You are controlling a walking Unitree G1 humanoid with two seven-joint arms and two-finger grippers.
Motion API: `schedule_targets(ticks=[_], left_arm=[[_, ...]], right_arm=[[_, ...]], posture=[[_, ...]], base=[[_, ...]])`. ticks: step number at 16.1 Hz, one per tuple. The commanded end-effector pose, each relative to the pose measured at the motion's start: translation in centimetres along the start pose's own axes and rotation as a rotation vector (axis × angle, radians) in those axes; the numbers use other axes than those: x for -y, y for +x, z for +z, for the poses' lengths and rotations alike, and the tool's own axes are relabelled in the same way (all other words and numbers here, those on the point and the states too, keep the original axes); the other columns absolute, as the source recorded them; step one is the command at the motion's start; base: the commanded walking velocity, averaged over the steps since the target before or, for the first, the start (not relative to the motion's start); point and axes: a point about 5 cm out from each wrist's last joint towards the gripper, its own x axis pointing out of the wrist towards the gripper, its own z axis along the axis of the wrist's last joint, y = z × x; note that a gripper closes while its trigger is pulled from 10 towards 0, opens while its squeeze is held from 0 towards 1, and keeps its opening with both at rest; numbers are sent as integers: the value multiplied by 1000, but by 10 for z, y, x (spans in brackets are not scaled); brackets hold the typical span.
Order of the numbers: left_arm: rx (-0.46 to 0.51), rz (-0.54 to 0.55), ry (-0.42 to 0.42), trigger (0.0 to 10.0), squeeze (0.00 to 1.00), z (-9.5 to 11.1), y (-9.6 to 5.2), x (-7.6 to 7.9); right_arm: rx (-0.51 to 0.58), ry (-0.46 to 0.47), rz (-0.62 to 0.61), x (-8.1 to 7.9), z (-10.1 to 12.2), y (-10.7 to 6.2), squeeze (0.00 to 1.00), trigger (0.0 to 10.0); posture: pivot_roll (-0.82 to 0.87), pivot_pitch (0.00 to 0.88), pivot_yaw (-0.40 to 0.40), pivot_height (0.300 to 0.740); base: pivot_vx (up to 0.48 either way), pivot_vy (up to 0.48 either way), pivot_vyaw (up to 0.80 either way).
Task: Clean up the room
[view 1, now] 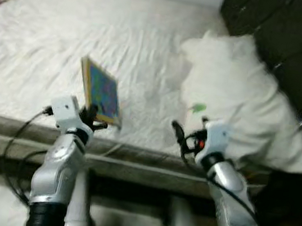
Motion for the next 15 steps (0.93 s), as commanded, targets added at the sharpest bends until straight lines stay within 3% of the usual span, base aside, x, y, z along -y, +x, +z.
schedule_targets(ticks=[1, 4, 6, 10, 13, 15], left_arm=[[-22, -32, -69, 10000, 0, -4, 2, 9], [-79, -100, -140, 10000, 0, -4, 9, 17], [-155, -146, -143, 10000, 0, -9, 15, 20], [-197, -250, -210, 10000, 0, -3, 27, 33], [-239, -304, -263, 10000, 0, -8, 26, 51], [-313, -339, -302, 10000, 0, -22, 23, 62]], right_arm=[[1, -1, 2, -1, 1, -1, 0, 10000], [-1, -12, -1, 1, 2, -3, 0, 10000], [-2, -18, -5, 2, 3, -4, 0, 10000], [-1, -40, -13, 6, 5, -7, 0, 10000], [-8, -48, -15, 8, 4, -10, 0, 10000], [-8, -65, -2, 8, 5, -11, 0, 10000]], posture=[[-44, 61, -40, 527], [-55, 65, -45, 527], [-60, 67, -49, 527], [-81, 71, -53, 527], [-90, 70, -57, 527], [-99, 71, -61, 527]], base=[[0, 0, 0], [0, 0, 0], [0, 0, 0], [0, 0, 0], [0, 0, 0], [0, 0, 0]])
